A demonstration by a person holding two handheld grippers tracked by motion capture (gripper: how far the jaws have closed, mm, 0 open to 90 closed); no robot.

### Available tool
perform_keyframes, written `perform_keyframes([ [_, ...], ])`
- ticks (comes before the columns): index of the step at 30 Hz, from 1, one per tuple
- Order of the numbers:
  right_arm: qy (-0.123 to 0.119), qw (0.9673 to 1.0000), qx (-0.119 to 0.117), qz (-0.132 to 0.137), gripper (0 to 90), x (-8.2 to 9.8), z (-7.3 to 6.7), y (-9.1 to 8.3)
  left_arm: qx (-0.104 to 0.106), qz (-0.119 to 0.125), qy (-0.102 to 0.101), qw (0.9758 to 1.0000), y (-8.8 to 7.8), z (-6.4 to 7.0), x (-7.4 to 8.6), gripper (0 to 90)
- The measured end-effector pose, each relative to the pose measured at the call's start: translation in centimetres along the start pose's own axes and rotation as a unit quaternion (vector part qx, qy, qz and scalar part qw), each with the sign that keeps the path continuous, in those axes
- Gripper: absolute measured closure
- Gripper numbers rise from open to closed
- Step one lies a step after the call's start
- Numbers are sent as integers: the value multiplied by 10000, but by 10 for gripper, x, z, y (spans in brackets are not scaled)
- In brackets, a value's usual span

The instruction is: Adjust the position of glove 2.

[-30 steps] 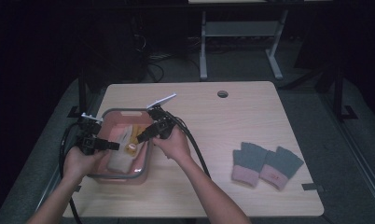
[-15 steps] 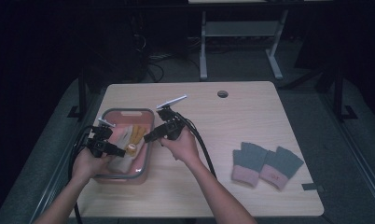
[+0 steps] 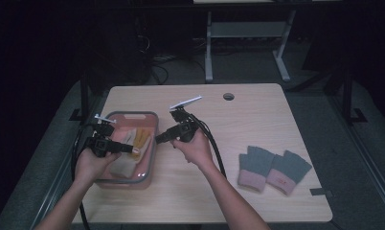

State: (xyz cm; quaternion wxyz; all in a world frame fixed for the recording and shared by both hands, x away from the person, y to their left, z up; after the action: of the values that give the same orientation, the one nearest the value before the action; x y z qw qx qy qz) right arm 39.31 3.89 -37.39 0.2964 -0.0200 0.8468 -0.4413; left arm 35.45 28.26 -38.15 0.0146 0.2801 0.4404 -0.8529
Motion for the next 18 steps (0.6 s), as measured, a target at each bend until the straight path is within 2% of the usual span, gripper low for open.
perform_keyframes([
  [8, -9, 9999, 72, 79, 582, 3, 9, -13, 199, 83, 173, 9996, -1, 14, -4, 573],
  [11, 29, 9999, 95, 109, 577, 3, 12, -16, 243, 65, 166, 9995, 1, 16, -4, 577],
  [18, 61, 9998, 136, 134, 566, 7, 18, -22, 349, 204, 179, 9990, 0, 22, -7, 560],
])
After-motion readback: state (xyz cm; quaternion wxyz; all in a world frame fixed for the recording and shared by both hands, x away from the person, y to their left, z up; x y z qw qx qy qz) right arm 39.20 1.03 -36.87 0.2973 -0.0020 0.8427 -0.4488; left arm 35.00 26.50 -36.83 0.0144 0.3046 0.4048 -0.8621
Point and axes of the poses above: each handheld gripper's, and its own axes: y roughly forward along the jaws, x roughly out of its underside, z roughly to its right, the point moved 2 cm from there along y, roughly forward along the jaws, and after that the axes turned 14 degrees about x, right-handed, at the moved point
